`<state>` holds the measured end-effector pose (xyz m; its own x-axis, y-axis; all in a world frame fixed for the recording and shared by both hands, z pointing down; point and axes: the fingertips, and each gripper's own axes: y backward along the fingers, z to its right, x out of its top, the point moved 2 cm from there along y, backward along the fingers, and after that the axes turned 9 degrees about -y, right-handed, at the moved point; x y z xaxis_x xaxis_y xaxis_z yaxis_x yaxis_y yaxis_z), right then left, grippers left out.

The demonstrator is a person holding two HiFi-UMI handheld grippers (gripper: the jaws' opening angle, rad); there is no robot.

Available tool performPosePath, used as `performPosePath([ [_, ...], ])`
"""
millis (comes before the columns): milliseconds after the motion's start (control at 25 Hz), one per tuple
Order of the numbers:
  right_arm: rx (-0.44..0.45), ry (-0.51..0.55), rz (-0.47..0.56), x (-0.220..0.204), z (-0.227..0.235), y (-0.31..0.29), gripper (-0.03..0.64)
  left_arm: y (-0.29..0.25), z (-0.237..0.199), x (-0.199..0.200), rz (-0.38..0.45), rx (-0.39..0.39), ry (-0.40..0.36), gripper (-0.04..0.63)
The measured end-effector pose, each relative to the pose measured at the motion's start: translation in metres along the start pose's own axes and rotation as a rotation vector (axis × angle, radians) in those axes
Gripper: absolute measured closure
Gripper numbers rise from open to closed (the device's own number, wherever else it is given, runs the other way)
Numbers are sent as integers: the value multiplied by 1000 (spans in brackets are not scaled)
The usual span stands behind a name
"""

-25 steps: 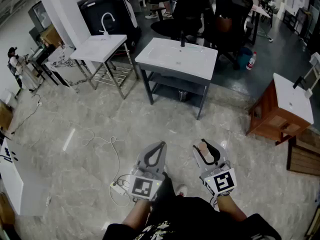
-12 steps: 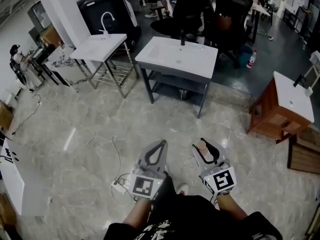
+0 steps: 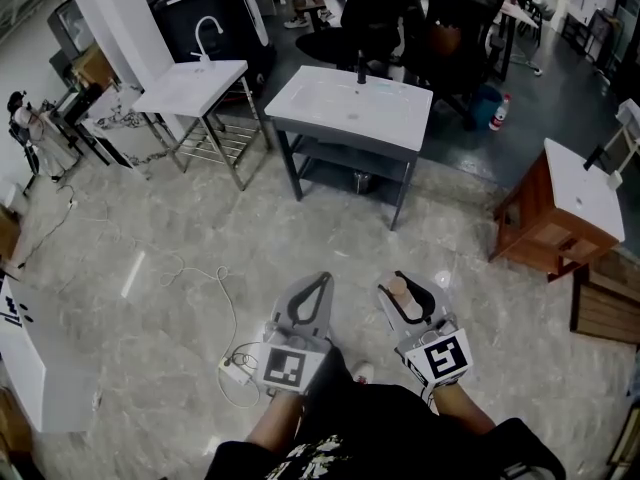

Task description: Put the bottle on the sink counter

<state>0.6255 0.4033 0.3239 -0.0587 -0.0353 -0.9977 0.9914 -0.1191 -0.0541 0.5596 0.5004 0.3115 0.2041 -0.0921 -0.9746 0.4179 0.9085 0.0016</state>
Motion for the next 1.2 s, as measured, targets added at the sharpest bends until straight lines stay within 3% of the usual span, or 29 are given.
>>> performPosePath([
  [240, 15, -4, -8, 5, 4, -30, 482, -15, -26, -6, -13, 1, 25, 581],
  [480, 59, -5, -6, 16, 8, -76, 482, -38, -68, -5, -7, 11, 1, 581],
  [1200, 34, 10, 38, 42, 22, -231, 482, -104, -203, -24, 28, -47, 13, 581],
])
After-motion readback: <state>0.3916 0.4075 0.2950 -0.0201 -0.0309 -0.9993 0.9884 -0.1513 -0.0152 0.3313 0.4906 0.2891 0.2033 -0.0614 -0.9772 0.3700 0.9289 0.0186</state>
